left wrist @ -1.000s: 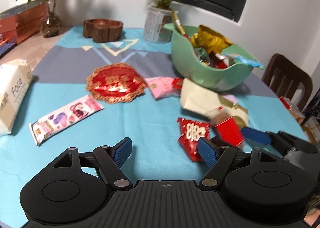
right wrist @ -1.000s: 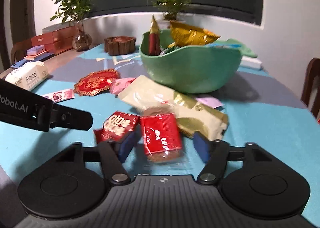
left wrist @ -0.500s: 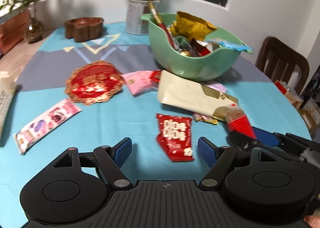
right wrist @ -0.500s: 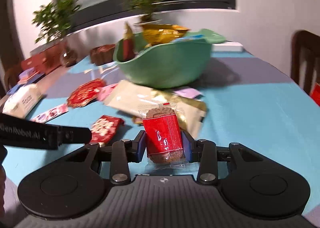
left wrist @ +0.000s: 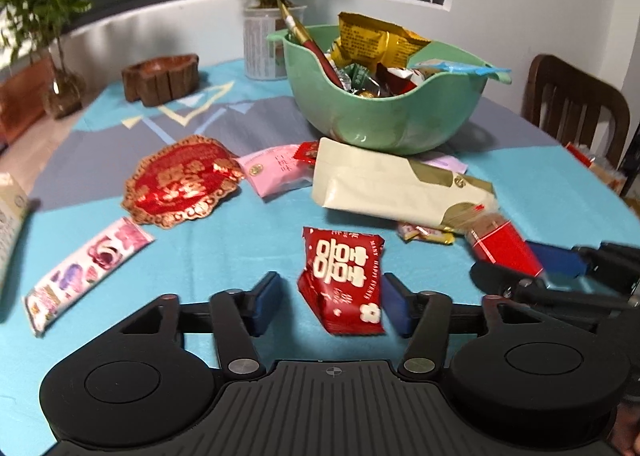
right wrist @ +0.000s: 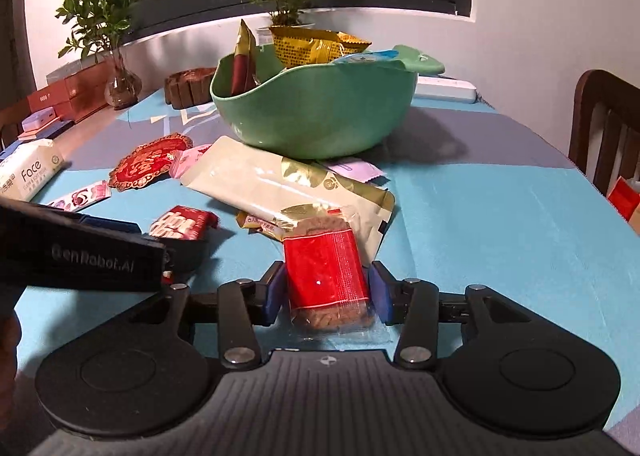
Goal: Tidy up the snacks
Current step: 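Grasp the red Happy packet with the left tool while the right tool grasps the red wafer pack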
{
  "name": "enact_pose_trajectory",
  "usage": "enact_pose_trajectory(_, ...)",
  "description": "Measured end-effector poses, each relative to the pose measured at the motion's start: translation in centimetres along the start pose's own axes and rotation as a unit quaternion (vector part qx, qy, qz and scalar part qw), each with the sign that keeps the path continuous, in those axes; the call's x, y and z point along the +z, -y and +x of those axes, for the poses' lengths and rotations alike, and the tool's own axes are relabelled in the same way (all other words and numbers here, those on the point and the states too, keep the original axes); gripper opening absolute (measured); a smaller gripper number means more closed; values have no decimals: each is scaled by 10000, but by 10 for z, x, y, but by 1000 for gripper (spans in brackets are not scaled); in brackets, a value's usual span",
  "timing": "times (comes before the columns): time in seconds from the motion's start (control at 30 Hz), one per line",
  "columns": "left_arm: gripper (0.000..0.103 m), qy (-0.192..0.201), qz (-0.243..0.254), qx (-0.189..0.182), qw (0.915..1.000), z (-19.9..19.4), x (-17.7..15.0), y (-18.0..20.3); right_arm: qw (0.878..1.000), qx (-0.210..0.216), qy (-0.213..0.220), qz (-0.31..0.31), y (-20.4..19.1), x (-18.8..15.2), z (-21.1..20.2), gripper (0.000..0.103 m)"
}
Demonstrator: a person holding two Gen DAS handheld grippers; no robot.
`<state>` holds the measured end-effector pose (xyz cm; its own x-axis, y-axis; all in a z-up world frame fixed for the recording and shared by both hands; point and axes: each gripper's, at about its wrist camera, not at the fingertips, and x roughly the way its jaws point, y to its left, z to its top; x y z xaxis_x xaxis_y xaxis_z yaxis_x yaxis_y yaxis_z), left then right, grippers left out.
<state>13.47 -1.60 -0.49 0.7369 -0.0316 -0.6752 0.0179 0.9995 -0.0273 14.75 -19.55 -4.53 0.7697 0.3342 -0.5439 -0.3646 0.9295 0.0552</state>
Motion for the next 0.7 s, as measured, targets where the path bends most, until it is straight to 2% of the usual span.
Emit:
enact_pose_trajectory(0.23, 103, 38, 35, 46, 10000, -3, -2, -2, 9999, -49, 21, -90, -3, -1, -1, 46)
enact_pose_trajectory(0.7, 103, 173, 21, 126, 9998, -14, -2, -5, 9999, -47, 137, -76, -2, -1, -4, 45)
